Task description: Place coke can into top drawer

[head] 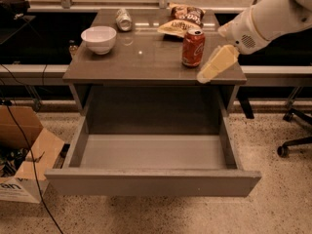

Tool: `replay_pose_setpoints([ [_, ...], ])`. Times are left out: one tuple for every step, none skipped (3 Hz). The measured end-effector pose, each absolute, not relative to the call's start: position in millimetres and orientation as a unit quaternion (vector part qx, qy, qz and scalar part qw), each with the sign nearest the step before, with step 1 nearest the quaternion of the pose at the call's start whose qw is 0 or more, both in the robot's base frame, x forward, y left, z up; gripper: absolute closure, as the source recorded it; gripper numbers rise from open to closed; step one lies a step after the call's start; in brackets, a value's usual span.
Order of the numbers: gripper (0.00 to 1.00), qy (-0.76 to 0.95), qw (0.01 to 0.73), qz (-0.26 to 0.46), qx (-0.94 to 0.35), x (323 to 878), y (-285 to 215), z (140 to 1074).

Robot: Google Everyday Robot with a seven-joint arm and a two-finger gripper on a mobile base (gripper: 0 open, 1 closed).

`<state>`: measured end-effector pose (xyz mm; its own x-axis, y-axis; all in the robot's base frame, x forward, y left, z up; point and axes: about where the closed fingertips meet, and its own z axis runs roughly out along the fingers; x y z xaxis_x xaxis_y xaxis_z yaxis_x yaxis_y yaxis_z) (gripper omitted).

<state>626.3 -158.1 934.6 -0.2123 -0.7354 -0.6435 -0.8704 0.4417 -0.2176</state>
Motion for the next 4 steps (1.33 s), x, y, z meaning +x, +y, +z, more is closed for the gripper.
replay_pose_setpoints([
  [0.0,0.764,0.396,0.124,-0.494,680,-140,930],
  [0.0,0.764,0.413,0.143,-0.476,711,-134,923],
  [0.0,0.765,0.423,0.163,-0.457,738,-136,915],
  [0.15,0.772,0.42,0.171,-0.444,761,-135,906],
])
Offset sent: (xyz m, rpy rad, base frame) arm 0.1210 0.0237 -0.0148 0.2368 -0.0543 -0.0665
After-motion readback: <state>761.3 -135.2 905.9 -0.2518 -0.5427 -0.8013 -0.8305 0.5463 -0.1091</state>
